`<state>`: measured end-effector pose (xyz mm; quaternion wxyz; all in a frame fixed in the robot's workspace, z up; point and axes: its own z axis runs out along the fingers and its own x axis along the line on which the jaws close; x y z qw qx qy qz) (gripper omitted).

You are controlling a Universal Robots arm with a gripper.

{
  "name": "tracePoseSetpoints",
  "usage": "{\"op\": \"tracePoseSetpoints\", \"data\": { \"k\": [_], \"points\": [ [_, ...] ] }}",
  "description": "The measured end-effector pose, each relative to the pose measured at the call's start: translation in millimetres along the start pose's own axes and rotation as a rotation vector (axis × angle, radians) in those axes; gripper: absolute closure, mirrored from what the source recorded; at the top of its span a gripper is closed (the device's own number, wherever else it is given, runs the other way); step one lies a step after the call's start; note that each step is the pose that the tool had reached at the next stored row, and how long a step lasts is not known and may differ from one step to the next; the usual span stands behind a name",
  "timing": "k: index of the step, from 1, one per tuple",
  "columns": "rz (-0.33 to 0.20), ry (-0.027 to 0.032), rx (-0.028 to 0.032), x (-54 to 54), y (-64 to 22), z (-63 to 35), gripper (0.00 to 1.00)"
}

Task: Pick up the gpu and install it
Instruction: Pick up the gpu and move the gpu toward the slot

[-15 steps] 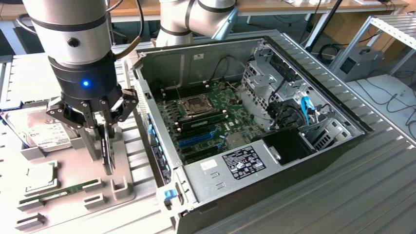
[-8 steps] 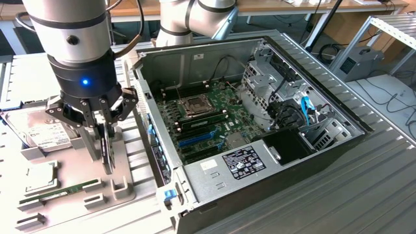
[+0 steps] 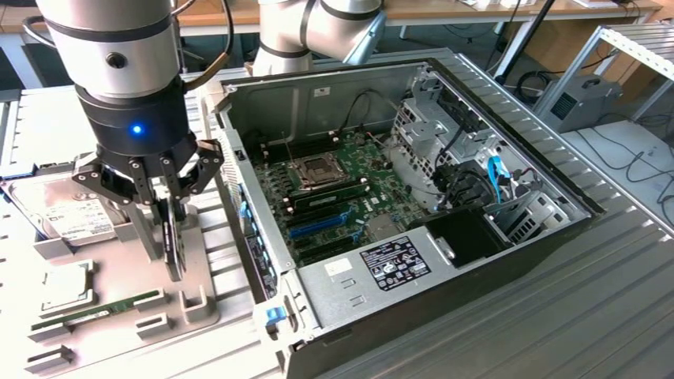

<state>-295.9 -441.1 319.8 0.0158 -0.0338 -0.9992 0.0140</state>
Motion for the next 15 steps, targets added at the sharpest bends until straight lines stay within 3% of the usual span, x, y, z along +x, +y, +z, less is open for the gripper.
{"op": "tracePoseSetpoints", "data": {
  "k": [15],
  "points": [
    [0.000,0.0000,0.0000,0.1,-0.1,-4.6,0.74]
  ]
}}
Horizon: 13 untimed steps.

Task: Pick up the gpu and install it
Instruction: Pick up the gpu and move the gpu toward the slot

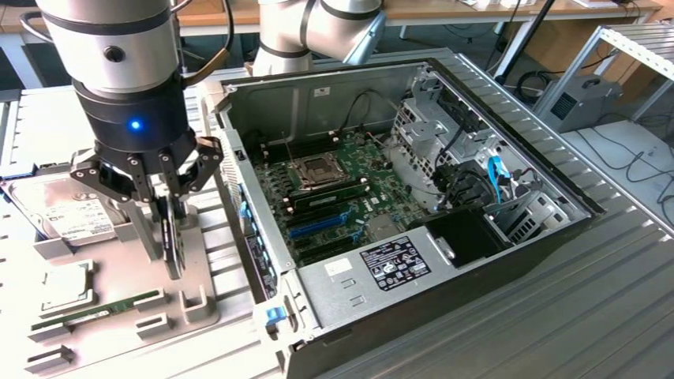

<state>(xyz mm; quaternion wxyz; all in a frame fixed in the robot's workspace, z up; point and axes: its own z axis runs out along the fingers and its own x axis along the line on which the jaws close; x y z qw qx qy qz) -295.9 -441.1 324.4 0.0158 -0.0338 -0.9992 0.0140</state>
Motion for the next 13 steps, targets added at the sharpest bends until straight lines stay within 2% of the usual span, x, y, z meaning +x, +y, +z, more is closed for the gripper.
{"op": "tracePoseSetpoints", "data": {
  "k": [13],
  "points": [
    [0.000,0.0000,0.0000,0.1,-0.1,-4.7,0.74]
  ]
}}
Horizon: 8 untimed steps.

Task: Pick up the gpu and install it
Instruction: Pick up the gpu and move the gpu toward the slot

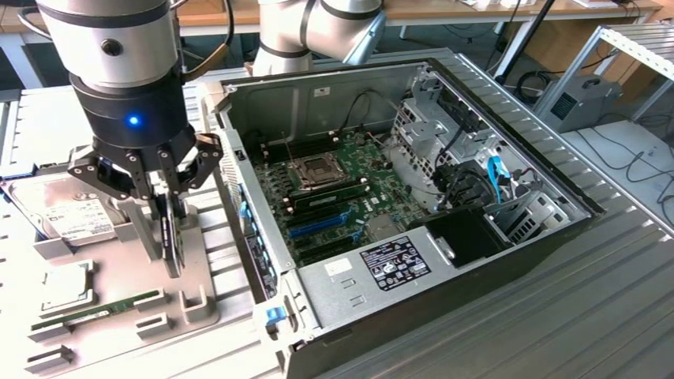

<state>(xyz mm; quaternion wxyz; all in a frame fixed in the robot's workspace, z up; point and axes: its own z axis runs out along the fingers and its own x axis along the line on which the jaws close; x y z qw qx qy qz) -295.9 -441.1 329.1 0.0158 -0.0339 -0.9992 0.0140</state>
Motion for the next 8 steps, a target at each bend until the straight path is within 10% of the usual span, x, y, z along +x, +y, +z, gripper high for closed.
{"op": "tracePoseSetpoints", "data": {
  "k": [8],
  "points": [
    [0.000,0.0000,0.0000,0.5,-0.4,-15.4,0.74]
  ]
}}
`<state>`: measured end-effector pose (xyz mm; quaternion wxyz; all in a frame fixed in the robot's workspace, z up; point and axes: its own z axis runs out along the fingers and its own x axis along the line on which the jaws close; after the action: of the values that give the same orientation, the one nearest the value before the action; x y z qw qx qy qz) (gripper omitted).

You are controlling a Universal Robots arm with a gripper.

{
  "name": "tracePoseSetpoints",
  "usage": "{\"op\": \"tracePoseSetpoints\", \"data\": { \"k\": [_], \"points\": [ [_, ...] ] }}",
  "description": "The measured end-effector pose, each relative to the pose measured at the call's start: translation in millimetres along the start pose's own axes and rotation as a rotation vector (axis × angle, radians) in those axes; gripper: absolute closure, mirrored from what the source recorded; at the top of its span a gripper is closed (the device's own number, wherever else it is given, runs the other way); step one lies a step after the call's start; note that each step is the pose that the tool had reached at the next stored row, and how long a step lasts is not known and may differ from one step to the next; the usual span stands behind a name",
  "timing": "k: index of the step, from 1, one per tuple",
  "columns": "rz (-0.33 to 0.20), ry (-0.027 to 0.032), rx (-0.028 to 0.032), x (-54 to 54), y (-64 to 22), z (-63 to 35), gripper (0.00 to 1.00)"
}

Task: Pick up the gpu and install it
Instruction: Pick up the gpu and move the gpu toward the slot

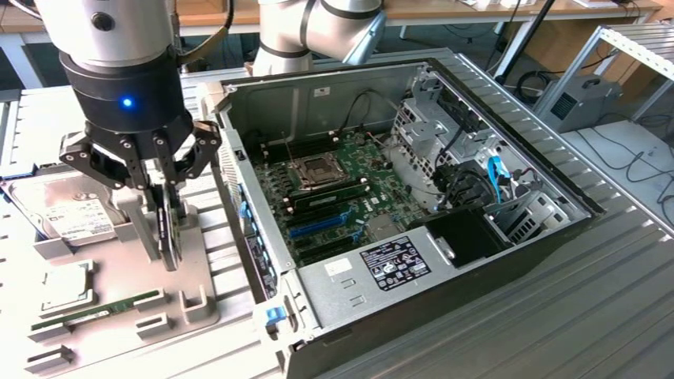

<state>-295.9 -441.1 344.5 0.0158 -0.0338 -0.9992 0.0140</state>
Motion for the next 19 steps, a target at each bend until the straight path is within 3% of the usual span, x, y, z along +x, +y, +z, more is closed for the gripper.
{"op": "tracePoseSetpoints", "data": {
  "k": [4,19],
  "points": [
    [0.000,0.0000,0.0000,0.4,-0.4,-14.8,0.74],
    [0.000,-0.0001,-0.0001,0.6,-0.6,-20.8,0.74]
  ]
}}
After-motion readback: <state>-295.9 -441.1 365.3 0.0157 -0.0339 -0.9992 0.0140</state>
